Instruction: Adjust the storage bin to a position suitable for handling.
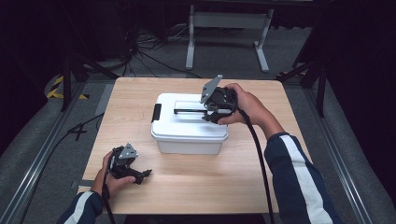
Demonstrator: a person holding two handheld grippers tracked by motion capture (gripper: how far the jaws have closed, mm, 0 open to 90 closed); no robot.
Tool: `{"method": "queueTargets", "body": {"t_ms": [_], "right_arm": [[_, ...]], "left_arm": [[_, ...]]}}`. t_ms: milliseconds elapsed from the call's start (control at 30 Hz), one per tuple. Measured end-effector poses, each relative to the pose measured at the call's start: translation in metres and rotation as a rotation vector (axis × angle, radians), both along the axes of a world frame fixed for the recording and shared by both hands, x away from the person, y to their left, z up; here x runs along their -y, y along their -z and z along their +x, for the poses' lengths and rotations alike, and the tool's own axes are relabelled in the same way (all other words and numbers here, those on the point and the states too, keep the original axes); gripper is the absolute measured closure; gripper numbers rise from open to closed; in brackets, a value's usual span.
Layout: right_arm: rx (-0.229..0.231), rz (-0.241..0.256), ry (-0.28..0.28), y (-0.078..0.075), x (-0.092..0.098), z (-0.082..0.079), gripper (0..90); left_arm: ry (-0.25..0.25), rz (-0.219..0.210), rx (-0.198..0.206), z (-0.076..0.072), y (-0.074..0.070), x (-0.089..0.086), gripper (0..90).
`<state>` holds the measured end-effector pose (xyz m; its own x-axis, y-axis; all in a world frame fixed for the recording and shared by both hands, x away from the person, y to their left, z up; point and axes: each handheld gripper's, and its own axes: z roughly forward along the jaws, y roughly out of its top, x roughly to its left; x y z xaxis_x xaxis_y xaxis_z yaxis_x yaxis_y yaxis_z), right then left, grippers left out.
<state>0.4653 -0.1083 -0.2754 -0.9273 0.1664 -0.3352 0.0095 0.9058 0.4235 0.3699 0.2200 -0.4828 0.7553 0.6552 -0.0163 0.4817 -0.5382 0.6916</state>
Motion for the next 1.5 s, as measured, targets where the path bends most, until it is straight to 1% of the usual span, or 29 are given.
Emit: {"method": "queueTargets", "body": {"t_ms": [100,133,167,200,233,367,433,467,567,600,733,800,933,1133,1200,1233,1300,1367,1433,1500], "right_arm": [[0.001,-0.005,0.0,0.001,-0.003,0.001,49.8],[-0.001,-0.015,-0.008,0.002,-0.005,0.003,51.2],[-0.01,-0.023,0.003,0.003,-0.007,0.003,52.5],[-0.007,-0.026,-0.016,0.004,-0.008,0.005,53.4],[-0.013,-0.035,-0.003,0.004,-0.01,0.004,54.5],[-0.015,-0.052,-0.029,0.007,-0.017,0.006,61.4],[-0.017,-0.061,-0.032,0.008,-0.019,0.005,65.4],[-0.011,-0.063,-0.038,0.008,-0.02,0.006,67.2],[0.0,-0.063,-0.048,0.008,-0.023,0.004,74.8],[0.004,-0.061,-0.051,0.008,-0.023,0.004,75.7],[0.019,-0.046,-0.042,0.008,-0.021,0.004,82.6],[0.025,-0.038,-0.045,0.007,-0.02,0.005,83.1],[0.038,-0.042,-0.048,0.007,-0.021,0.005,84.1],[0.041,-0.036,-0.058,0.007,-0.019,0.005,84.4],[0.052,-0.033,-0.08,0.007,-0.019,0.006,84.6],[0.042,-0.032,-0.076,0.006,-0.018,0.005,84.8],[0.042,-0.027,-0.071,0.006,-0.018,0.004,84.9],[0.044,-0.023,-0.079,0.006,-0.018,0.005,84.9],[0.062,-0.016,-0.095,0.004,-0.018,0.005,84.9],[0.056,-0.012,-0.084,0.004,-0.018,0.004,84.9]], "left_arm": [[0.001,0.0,0.0,0.0,0.0,0.0,0.2],[0.0,0.0,0.0,0.0,0.0,0.0,0.2],[0.0,0.0,0.0,0.0,0.0,0.0,0.2],[0.0,0.0,0.0,0.0,0.0,0.0,0.2],[0.0,0.0,0.0,0.0,0.0,0.0,0.2],[0.0,0.0,0.001,0.0,0.0,0.0,0.2],[0.0,0.0,0.0,0.0,0.0,0.0,0.2],[0.0,0.0,0.0,0.0,0.0,0.0,0.2],[0.0,0.0,0.0,0.0,0.0,0.0,0.2],[0.0,0.0,0.0,0.0,0.0,0.0,0.2],[0.0,0.0,0.0,0.0,0.0,0.0,0.2],[0.0,0.0,0.0,0.0,0.0,0.0,0.2],[0.0,0.0,0.0,0.0,0.0,0.0,0.2],[0.0,0.0,0.0,0.0,0.0,0.0,0.2],[0.0,0.0,0.0,0.0,0.0,0.0,0.2],[0.0,0.0,0.0,0.0,0.0,0.0,0.2],[0.001,0.0,0.0,0.0,0.0,0.0,0.2],[0.0,0.0,0.0,0.0,0.0,0.0,0.3],[0.0,0.0,0.0,0.0,0.0,0.0,0.2],[0.0,0.0,0.0,0.0,0.0,0.0,0.2]]}}
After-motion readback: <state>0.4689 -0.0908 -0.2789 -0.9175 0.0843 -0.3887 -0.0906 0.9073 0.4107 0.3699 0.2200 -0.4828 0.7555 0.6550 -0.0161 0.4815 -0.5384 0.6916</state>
